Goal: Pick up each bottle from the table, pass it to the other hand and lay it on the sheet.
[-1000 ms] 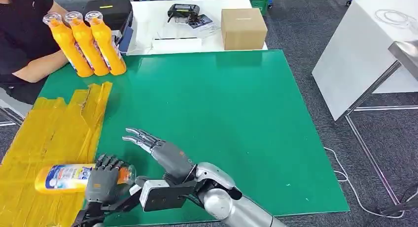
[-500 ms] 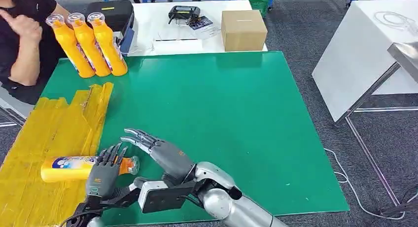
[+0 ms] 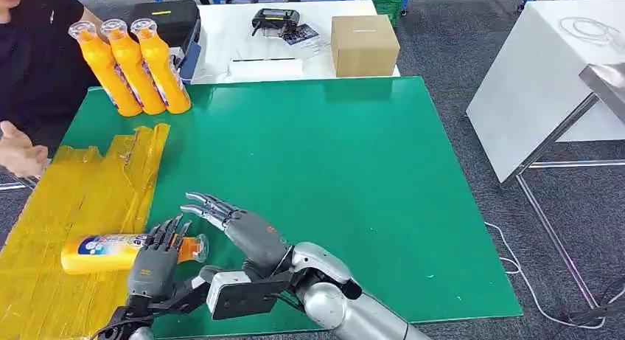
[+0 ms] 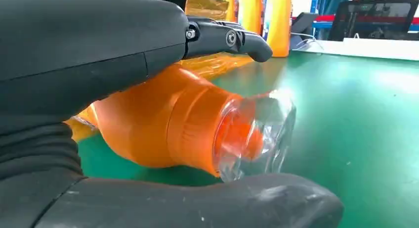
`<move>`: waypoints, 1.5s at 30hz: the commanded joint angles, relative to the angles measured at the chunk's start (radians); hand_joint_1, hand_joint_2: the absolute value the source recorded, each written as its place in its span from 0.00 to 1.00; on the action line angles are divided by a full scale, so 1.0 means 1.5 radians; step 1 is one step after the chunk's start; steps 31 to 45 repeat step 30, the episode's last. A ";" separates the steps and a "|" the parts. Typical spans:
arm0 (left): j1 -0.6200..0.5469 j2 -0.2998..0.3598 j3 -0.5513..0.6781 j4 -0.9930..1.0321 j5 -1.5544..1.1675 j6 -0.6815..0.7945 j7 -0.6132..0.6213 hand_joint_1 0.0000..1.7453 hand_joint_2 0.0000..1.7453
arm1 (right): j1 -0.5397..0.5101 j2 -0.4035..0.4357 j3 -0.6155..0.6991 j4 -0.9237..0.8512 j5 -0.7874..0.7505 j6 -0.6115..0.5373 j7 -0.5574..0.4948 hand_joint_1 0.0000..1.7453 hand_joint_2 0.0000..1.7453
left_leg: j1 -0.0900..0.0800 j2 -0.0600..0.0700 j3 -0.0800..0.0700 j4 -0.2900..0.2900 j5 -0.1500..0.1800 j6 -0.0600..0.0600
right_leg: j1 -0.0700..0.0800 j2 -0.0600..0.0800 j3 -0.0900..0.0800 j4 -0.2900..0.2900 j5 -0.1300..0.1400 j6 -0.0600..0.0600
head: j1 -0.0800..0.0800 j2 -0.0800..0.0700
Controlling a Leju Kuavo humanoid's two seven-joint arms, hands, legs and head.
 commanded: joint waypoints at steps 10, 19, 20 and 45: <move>0.084 -0.122 0.103 -0.546 0.693 -0.269 -0.108 0.00 0.00 | 0.083 0.067 -0.103 0.039 0.107 -0.206 -0.077 0.00 0.00 | 0.002 0.002 -0.005 0.002 -0.002 0.000 | 0.002 0.001 -0.004 0.001 -0.001 -0.001 | 0.000 0.000; 0.175 -0.114 0.014 -0.613 0.701 -0.287 -0.181 0.00 0.00 | 0.143 0.067 -0.161 -0.037 0.082 -0.328 -0.165 0.00 0.00 | 0.001 0.001 -0.005 0.000 -0.001 0.000 | 0.001 0.000 -0.005 0.000 -0.001 0.000 | 0.000 0.000; 0.177 -0.115 -0.013 -0.599 0.645 -0.292 -0.151 0.00 0.00 | 0.130 0.066 -0.140 -0.017 0.165 -0.365 -0.166 0.00 0.00 | 0.001 0.001 -0.005 0.000 0.000 0.000 | 0.001 0.000 -0.006 0.000 0.000 0.000 | 0.000 0.000; 0.178 -0.094 -0.125 -0.634 0.546 -0.159 -0.216 0.00 0.00 | 0.110 0.054 -0.087 -0.086 0.013 -0.363 -0.197 0.00 0.00 | 0.001 0.002 -0.004 0.000 -0.001 0.000 | 0.001 0.001 -0.005 -0.001 0.000 -0.001 | -0.001 0.000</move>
